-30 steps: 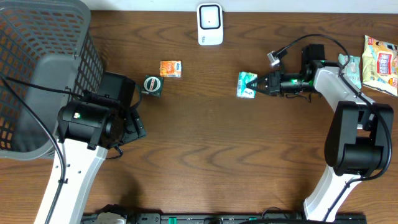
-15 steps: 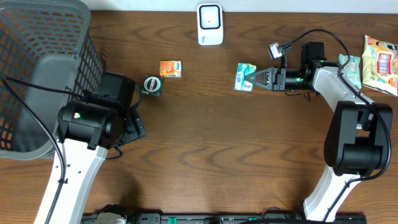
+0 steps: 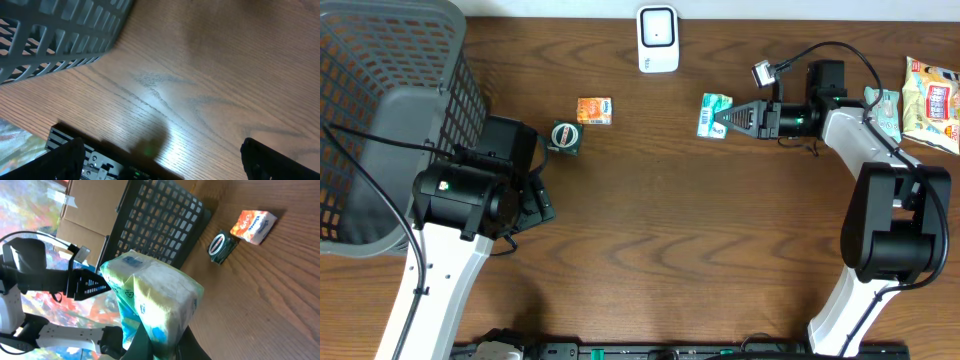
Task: Scan the item barcode
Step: 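Turn the green box in the right gripper and lift it, then carry the green box to the scanner with the right gripper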
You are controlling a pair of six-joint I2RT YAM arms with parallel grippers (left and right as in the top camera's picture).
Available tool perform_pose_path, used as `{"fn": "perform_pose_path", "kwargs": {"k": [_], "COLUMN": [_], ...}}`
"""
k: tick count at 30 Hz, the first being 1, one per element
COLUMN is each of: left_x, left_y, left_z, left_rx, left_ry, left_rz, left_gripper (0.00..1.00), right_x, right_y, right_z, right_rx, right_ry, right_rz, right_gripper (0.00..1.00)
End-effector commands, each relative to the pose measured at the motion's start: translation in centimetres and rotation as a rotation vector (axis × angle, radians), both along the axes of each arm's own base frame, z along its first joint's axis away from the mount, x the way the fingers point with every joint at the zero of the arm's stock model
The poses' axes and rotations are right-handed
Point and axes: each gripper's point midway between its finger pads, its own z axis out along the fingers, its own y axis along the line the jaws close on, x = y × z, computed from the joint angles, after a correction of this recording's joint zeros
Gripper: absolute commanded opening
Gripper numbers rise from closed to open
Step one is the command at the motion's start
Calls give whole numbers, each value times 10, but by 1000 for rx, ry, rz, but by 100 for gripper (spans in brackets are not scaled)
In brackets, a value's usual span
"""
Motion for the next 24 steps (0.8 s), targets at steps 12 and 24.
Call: {"fn": "perform_pose_path", "kwargs": {"k": [12, 24], "left_x": [-1, -1], "left_y": [1, 0], "left_z": [0, 0], "left_rx": [-7, -7], "left_ry": [0, 0], "left_rz": [16, 16], "left_gripper": [98, 98], "right_x": [-2, 52], "right_y": [27, 13], "right_z": [-28, -94], "right_rx": [-194, -1092], "right_ry": [122, 42], "right_rz": [-22, -428], "right_gripper": [1, 1]}}
